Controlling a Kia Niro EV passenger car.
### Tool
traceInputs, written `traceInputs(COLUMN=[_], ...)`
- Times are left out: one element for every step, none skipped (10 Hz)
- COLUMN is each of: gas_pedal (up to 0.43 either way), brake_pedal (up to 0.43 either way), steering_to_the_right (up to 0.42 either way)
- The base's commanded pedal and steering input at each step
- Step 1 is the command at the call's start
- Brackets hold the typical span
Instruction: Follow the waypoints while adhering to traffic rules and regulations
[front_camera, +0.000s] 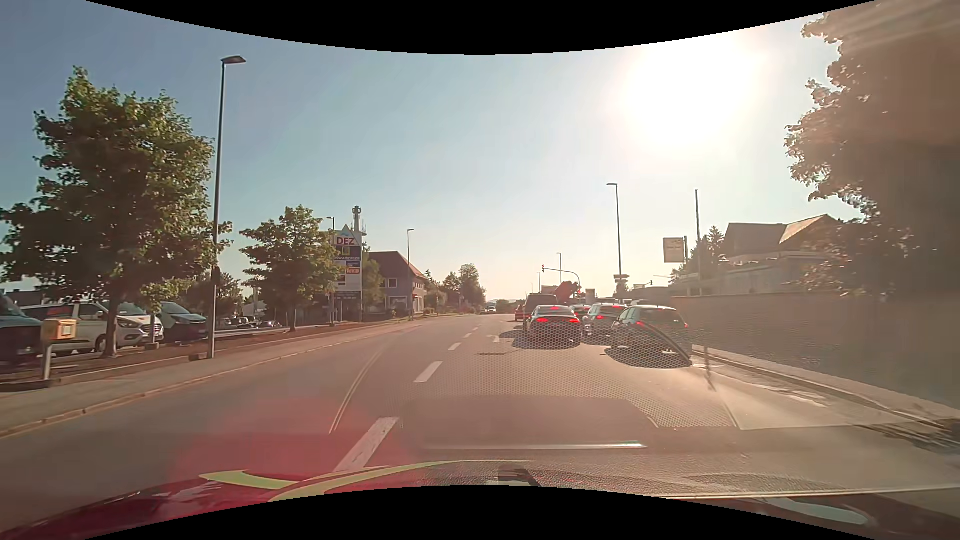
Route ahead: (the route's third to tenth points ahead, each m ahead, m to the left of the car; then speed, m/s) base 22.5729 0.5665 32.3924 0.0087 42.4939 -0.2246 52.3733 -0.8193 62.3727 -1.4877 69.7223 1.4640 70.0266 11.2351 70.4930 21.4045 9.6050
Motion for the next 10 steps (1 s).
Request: traceInputs(gas_pedal=[0.0,0.0,0.0,0.0,0.0,0.0,0.0,0.0,0.0,0.0], brake_pedal=[0.0,0.0,0.0,0.0,0.0,0.0,0.0,0.0,0.0,0.0], steering_to_the_right=[-0.013,-0.012,-0.012,-0.012,-0.01,-0.01,-0.008,-0.003,0.0,0.003])
